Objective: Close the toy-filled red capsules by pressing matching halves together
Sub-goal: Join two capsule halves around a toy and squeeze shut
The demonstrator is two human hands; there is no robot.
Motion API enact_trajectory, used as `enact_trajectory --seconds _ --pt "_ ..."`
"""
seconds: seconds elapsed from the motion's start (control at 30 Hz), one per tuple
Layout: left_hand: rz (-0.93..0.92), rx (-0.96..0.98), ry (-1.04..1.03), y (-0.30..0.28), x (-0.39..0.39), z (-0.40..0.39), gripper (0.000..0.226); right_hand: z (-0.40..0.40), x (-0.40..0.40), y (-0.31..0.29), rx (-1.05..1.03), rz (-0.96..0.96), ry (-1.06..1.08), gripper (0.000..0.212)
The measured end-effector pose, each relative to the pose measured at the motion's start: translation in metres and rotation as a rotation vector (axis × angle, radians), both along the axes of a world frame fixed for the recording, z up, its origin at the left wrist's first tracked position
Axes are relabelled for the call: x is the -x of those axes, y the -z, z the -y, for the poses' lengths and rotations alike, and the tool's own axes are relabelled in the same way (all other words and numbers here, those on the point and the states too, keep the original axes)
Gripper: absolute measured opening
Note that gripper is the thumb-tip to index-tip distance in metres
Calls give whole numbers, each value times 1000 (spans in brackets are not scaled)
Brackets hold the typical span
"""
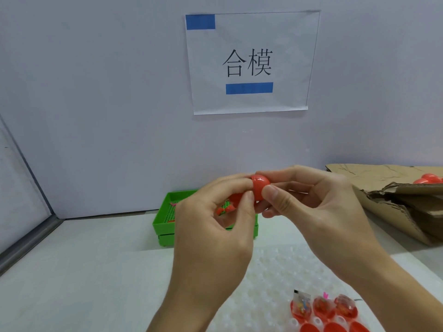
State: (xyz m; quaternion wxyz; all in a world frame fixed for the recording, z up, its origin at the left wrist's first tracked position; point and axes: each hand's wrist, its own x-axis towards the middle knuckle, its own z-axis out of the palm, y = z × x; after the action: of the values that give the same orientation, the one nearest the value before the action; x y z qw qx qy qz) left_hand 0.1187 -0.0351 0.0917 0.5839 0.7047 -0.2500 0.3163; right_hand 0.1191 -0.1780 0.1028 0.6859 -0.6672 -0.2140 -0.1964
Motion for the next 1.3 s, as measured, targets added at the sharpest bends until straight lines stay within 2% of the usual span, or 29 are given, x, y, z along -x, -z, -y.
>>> enact_trajectory --seconds 0.07,0.13,0.33,0.5,0.63,0.97,1.3 --pt "-81 74 84 -1 1 -1 15 0 0 0 9 0 0 19" --pt "-148 126 155 -4 3 -3 27 1 0 -1 9 0 -6 19" --pt "-168 121 272 -5 1 -6 28 3 -1 -2 12 13 25 19" --pt "-84 94 147 -5 -3 -5 33 4 -2 -1 31 5 21 22" --pt "-109 135 117 -3 -5 -7 35 5 -2 -2 66 28 33 18" --pt "-135 122 181 -7 -3 -9 33 2 -2 -1 46 128 38 20" --pt "-134 132 180 -7 -4 -10 31 0 -3 1 -11 136 55 15"
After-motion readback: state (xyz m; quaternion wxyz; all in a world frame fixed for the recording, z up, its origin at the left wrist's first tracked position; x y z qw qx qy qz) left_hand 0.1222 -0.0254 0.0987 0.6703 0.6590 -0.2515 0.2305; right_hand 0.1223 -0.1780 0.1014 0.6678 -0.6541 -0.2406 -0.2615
